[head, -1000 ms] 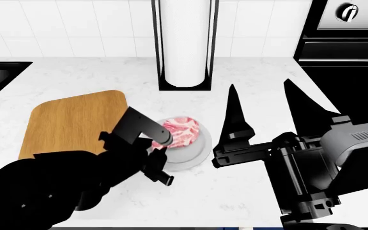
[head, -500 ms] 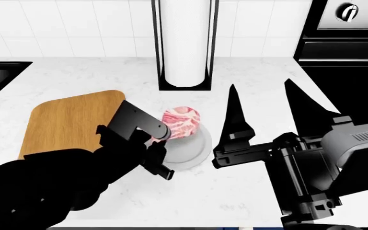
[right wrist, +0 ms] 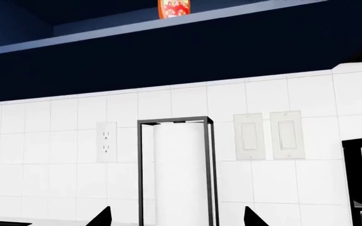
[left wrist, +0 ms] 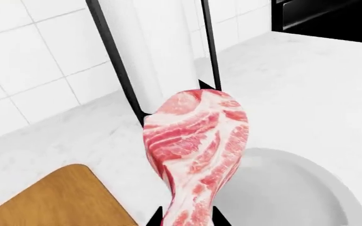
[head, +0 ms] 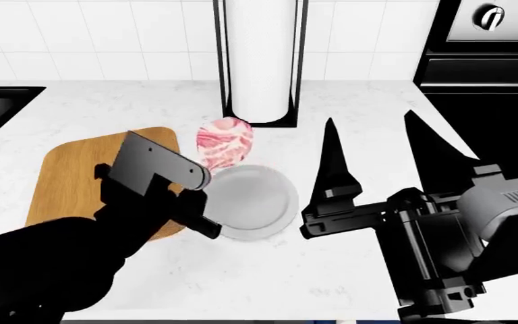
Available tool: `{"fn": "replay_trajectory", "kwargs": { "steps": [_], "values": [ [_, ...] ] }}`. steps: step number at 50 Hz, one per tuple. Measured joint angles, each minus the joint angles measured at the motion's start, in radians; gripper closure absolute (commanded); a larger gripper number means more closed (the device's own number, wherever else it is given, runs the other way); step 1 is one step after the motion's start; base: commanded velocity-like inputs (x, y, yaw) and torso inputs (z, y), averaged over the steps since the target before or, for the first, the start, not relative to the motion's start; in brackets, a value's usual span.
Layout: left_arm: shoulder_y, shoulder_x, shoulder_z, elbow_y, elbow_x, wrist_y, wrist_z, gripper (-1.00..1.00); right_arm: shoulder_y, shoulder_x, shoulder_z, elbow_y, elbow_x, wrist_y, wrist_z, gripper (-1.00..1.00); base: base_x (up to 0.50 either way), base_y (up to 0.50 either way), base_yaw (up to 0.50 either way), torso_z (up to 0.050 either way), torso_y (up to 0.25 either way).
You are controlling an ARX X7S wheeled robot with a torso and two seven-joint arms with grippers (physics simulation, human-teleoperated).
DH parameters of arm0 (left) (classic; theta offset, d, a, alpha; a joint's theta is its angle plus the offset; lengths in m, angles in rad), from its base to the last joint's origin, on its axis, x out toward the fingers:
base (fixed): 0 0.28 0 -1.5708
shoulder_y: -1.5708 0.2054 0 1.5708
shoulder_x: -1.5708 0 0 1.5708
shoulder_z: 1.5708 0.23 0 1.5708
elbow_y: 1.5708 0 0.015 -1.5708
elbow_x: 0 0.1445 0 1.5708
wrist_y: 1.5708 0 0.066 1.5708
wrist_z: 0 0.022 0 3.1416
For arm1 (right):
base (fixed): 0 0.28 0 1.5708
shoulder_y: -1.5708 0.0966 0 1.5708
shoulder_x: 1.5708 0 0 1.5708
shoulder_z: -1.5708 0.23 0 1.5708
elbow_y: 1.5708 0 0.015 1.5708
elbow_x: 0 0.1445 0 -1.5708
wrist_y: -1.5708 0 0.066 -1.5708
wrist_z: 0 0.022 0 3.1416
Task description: Pick the pork chop from the plate and place it on the cutting board. Then pick the condiment bottle from the cabinet and place it next to the cutting board.
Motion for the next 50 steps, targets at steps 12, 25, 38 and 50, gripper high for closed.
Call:
{"fn": "replay_trajectory", "kwargs": {
  "steps": [12, 25, 38, 50],
  "values": [
    [0.044, -0.065, -0.033, 0.044, 0.085, 0.047, -0.075, 1.0, -0.003, 0.007, 0.004, -0.005, 0.008, -0.01, 0.007, -1.0, 0.0, 0.0, 0.0, 0.0, 0.001],
    [0.073, -0.086, -0.062, -0.029, 0.153, 0.093, -0.115, 1.0, -0.008, 0.014, 0.004, -0.006, 0.009, -0.021, 0.011, -1.0, 0.0, 0.0, 0.0, 0.0, 0.001],
    [0.099, -0.077, -0.054, -0.158, 0.218, 0.149, -0.113, 1.0, -0.007, 0.019, 0.0, -0.005, 0.011, -0.027, 0.015, -1.0, 0.0, 0.0, 0.0, 0.0, 0.0],
    [0.119, -0.067, -0.034, -0.242, 0.254, 0.186, -0.096, 1.0, -0.004, 0.022, -0.007, -0.004, 0.012, -0.03, 0.02, -1.0, 0.0, 0.0, 0.0, 0.0, 0.001]
  ]
}}
